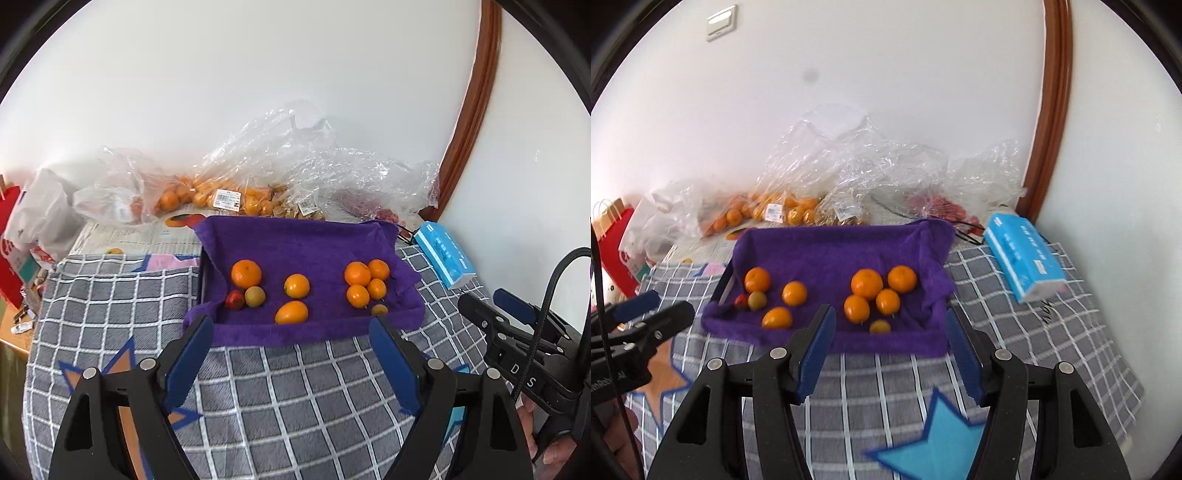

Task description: Organize fruits

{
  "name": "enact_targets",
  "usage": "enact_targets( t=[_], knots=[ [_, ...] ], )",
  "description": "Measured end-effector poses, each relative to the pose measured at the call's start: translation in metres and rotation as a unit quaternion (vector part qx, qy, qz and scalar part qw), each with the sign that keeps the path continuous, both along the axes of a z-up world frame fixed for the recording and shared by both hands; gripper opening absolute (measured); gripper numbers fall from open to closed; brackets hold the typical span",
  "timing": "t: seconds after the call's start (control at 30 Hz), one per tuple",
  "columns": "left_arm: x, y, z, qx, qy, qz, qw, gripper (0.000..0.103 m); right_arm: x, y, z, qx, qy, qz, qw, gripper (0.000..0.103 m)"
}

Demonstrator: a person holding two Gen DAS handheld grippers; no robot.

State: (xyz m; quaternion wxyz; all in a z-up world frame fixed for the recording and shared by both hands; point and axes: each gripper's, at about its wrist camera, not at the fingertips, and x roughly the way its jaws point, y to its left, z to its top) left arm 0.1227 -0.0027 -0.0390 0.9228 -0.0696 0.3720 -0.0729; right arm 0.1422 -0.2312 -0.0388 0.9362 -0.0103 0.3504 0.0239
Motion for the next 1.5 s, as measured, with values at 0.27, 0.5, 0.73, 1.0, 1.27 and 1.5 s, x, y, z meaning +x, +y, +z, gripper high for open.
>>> enact_targets(
  t=[0.27, 0.5, 0.73, 1.0, 1.27, 1.5],
  knots=[
    [-0.062, 0.000, 0.017, 0.016, -0.041, 0.019, 0.9989, 0.096, -0.065, -0.009, 0.013, -0.010, -0.032, -0.015, 0.999, 0.094],
    [-0.098, -0.003, 0.020, 0.024, -0.053, 0.025, 0.9980, 0.097, -0.111, -0.019, 0.021, -0.005, -0.038, -0.038, 0.999, 0.102],
    [-0.111, -0.011, 0.025, 0.039, -0.070, 0.028, 0.9964, 0.098, -0.130, -0.027, 0.023, 0.001, -0.043, -0.052, 0.998, 0.102],
    [-0.112, -0.009, 0.021, 0.036, -0.064, 0.034, 0.9967, 0.098, -0.133, -0.030, 0.023, 0.001, -0.041, -0.056, 0.998, 0.102],
    [-0.112, -0.006, 0.021, 0.032, -0.062, 0.041, 0.9968, 0.098, -0.133, -0.029, 0.020, -0.003, -0.037, -0.054, 0.998, 0.102],
    [-0.111, -0.005, 0.021, 0.026, -0.061, 0.048, 0.9966, 0.098, -0.133, -0.029, 0.019, -0.004, -0.037, -0.052, 0.998, 0.102]
  ],
)
